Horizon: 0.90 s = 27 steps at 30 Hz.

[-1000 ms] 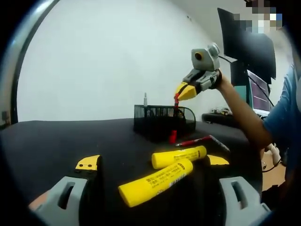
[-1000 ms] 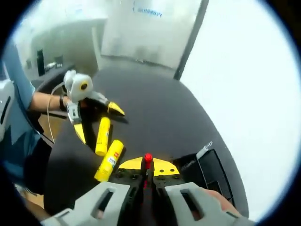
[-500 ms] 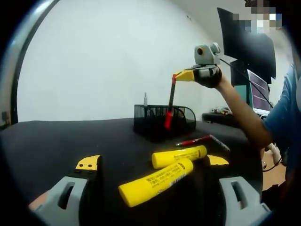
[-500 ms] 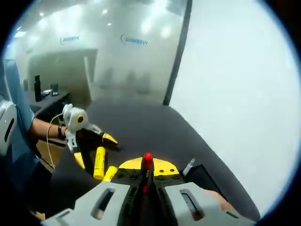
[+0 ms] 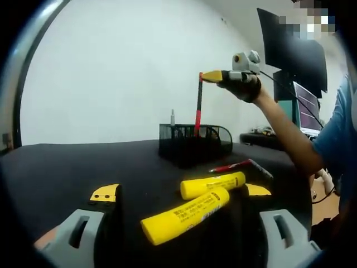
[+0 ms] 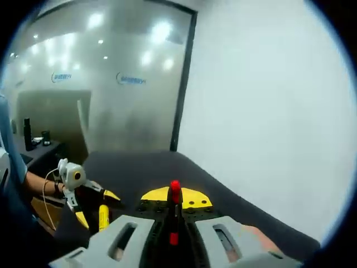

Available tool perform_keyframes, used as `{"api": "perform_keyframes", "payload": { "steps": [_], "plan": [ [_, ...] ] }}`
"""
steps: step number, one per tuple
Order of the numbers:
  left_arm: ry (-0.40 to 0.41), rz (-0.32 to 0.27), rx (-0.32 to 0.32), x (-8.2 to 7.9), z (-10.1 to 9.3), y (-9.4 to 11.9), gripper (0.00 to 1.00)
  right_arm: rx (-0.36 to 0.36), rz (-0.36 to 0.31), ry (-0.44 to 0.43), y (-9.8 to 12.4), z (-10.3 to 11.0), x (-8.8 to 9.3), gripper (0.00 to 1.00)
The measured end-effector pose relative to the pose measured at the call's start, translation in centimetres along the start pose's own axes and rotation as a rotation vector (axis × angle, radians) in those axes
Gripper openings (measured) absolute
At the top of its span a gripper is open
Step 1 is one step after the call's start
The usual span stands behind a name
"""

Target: Pick up pens and glue sticks and place them into the holder.

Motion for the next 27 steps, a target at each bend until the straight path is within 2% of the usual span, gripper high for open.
{"api": "perform_keyframes", "payload": {
  "steps": [5, 10, 18, 22, 27],
  "plan": [
    [0.0, -0.006, 0.002, -0.1, 0.0, 0.1, 0.84, 0.13, -0.08, -0.064, -0.1, -2.5, -1.0, 0.03],
    [0.0, -0.009, 0.003, -0.1, 0.0, 0.1, 0.84, 0.206, -0.153, -0.14, -0.4, -4.3, -1.2, 0.03],
    [-0.001, -0.009, 0.003, -0.1, 0.0, 0.1, 0.84, 0.274, -0.159, -0.175, -1.8, -7.2, 0.5, 0.02],
    [-0.003, -0.008, 0.003, -0.1, 0.0, 0.1, 0.84, 0.282, -0.163, -0.185, -2.5, -7.6, 0.9, 0.02],
    [-0.002, -0.008, 0.002, -0.1, 0.0, 0.1, 0.84, 0.289, -0.116, -0.167, -3.6, -7.8, 1.9, 0.02]
  ]
}}
Point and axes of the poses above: the point that each gripper's makers call its tool centre point, and the gripper's own axes: y roughly backward along the fingers, z roughly to its left, x roughly out of its underside, the point moved 2 cm from there along y, roughly backward along the fingers, and after that the axes turned 7 degrees about z, right-handed, at the moved point
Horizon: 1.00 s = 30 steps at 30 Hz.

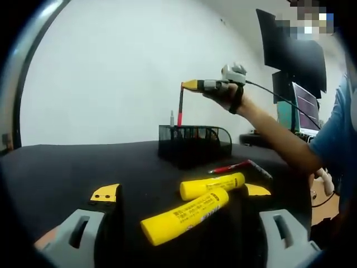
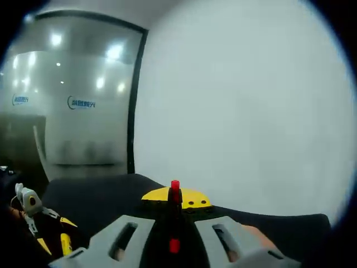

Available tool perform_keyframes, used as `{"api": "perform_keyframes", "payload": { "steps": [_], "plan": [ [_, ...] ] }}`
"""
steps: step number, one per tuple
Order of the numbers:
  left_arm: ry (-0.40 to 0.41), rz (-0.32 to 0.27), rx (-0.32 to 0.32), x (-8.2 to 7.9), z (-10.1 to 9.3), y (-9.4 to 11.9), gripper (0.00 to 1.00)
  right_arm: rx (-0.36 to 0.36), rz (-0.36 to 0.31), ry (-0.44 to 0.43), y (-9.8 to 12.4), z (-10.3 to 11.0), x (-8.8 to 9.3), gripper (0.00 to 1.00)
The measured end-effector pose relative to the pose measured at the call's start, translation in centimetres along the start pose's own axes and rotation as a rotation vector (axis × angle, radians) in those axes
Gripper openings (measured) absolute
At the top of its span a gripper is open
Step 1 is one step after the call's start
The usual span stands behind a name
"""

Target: Pick up pens and glue sticks and place them into the holder.

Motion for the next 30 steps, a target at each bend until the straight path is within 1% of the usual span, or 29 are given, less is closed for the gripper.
{"api": "perform_keyframes", "payload": {
  "steps": [3, 9, 13, 18, 22, 25, 30],
  "plan": [
    [0.0, 0.0, -0.001, 0.0, 0.0, 0.0, 0.84, -0.011, 0.015, 0.003, -0.2, 0.2, 0.4, 0.02],
    [-0.001, 0.003, -0.001, 0.0, 0.0, 0.0, 0.84, -0.081, 0.062, 0.012, -0.3, 0.8, 1.5, 0.02],
    [-0.002, 0.005, -0.002, 0.1, 0.0, 0.0, 0.84, -0.089, 0.084, 0.006, -0.7, 0.8, 2.0, 0.02],
    [-0.004, 0.008, -0.004, 0.1, 0.0, 0.0, 0.84, -0.106, 0.115, 0.006, -0.2, 1.4, 2.7, 0.02],
    [-0.006, 0.01, -0.005, 0.2, 0.0, -0.1, 0.83, -0.119, 0.163, 0.01, -0.1, 1.6, 3.8, 0.02],
    [-0.006, 0.012, -0.006, 0.2, 0.0, -0.1, 0.83, -0.133, 0.205, 0.02, 0.1, 2.2, 4.8, 0.02],
    [-0.009, 0.016, -0.008, 0.3, 0.0, -0.1, 0.83, -0.15, 0.251, 0.025, 0.0, 2.6, 5.8, 0.02]
  ]
}}
Point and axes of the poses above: the point that each gripper's makers call its tool centre point, and the gripper's own axes: y roughly backward along the fingers, z roughly to its left, x roughly out of its underside, the point moved 2 cm from there along y, roughly backward along the fingers, and after that the axes turned 7 degrees about z, right-handed, at the moved point
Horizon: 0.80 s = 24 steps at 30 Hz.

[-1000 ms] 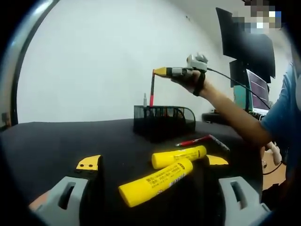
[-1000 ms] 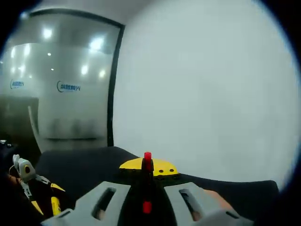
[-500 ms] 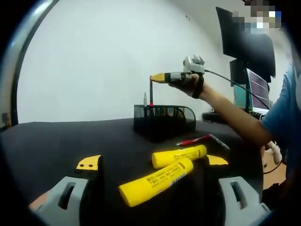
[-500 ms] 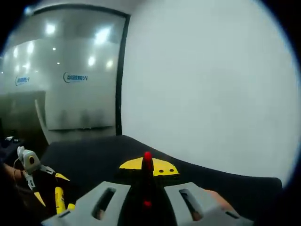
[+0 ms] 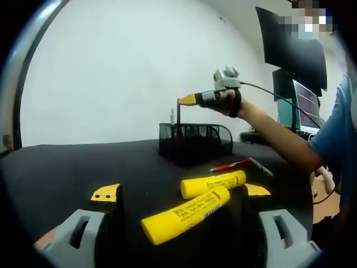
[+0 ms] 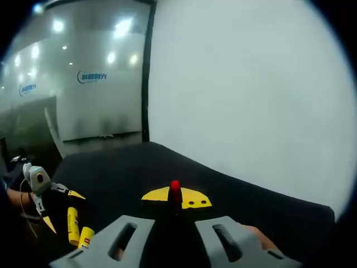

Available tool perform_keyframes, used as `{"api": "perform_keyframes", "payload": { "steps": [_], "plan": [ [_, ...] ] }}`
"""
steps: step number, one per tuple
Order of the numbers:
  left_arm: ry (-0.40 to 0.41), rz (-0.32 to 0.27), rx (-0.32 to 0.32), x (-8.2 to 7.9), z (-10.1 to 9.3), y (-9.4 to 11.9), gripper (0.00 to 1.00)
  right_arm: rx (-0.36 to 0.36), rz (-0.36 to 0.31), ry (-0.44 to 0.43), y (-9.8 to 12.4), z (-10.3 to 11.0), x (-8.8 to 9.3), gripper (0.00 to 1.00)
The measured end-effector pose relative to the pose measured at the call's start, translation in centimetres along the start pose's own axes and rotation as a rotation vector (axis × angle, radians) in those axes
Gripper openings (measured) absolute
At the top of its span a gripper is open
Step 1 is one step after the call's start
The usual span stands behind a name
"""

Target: Pick up pens and glue sticks and place them into the holder.

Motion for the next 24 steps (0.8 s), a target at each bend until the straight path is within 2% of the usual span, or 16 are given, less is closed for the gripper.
{"api": "perform_keyframes", "payload": {
  "steps": [12, 20, 24],
  "plan": [
    [-0.004, 0.004, -0.002, 0.1, 0.0, 0.0, 0.83, -0.01, 0.07, 0.013, -0.7, 0.6, 1.7, 0.02],
    [-0.004, 0.005, -0.003, 0.1, 0.0, 0.0, 0.83, -0.009, 0.094, -0.007, -0.9, 0.7, 2.3, 0.03],
    [-0.005, 0.006, -0.003, 0.1, 0.0, 0.0, 0.83, -0.016, 0.107, 0.006, -1.5, -0.6, 2.2, 0.03]
  ]
}}
Point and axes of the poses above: the point that each gripper's makers call its tool centre point, and the gripper's own axes: y roughly backward along the fingers, z roughly to its left, x roughly out of its underside, the point moved 2 cm from there along y, roughly backward along the fingers, and after that the axes turned 7 degrees about z, right-handed, at the moved point
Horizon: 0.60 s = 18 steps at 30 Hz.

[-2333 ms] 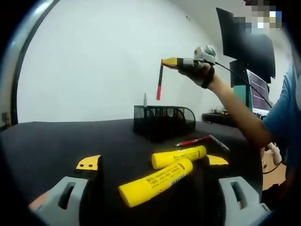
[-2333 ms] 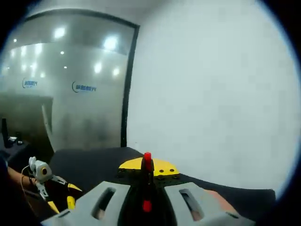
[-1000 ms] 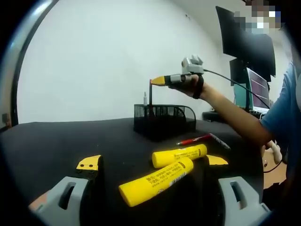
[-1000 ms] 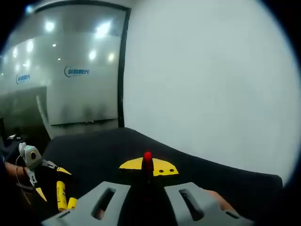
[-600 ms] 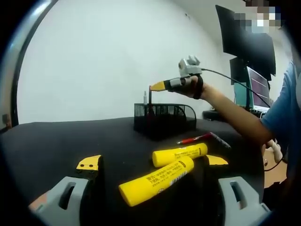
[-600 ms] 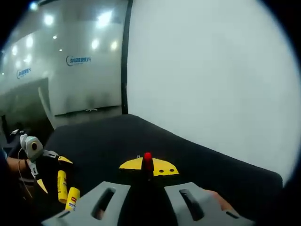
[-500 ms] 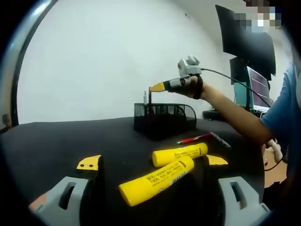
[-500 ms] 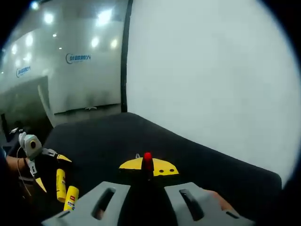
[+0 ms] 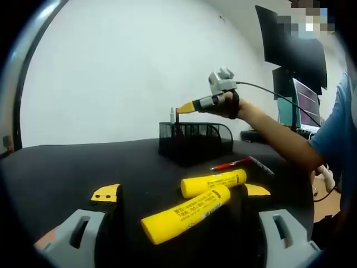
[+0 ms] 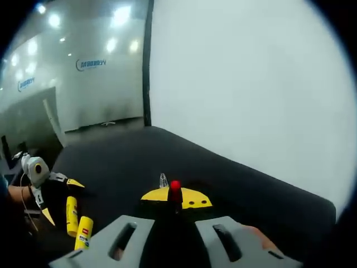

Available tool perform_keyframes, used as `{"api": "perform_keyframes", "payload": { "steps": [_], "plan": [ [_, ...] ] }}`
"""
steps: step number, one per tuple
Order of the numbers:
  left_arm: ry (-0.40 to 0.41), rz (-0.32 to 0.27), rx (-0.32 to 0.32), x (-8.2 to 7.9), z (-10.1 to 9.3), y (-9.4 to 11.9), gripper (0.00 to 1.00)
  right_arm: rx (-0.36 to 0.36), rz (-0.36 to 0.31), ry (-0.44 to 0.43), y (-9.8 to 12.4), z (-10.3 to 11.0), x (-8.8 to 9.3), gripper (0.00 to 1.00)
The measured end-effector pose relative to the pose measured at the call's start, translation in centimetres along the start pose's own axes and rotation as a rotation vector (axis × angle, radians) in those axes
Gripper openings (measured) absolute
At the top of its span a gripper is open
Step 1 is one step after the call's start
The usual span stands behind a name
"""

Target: Pick up pens and glue sticks and place them into the holder.

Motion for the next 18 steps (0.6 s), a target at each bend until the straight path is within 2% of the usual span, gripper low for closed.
{"api": "perform_keyframes", "payload": {
  "steps": [6, 18],
  "plan": [
    [-0.001, 0.001, -0.001, 0.0, -0.01, -0.01, 0.83, -0.021, 0.006, 0.036, -0.42, 0.59, -0.12, 0.03],
    [-0.002, 0.002, -0.001, 0.04, 0.02, -0.02, 0.83, -0.035, -0.001, 0.068, -0.05, 0.19, -0.46, 0.07]
  ]
}}
Point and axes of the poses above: the point that each gripper's makers call its tool centre point, and the gripper's own axes: y roughly backward along the fingers, z roughly to its left, x roughly out of its underside, the point moved 2 cm from there along y, roughly backward along the fingers, and after that the axes turned 7 degrees about z, right-handed, at the moved point
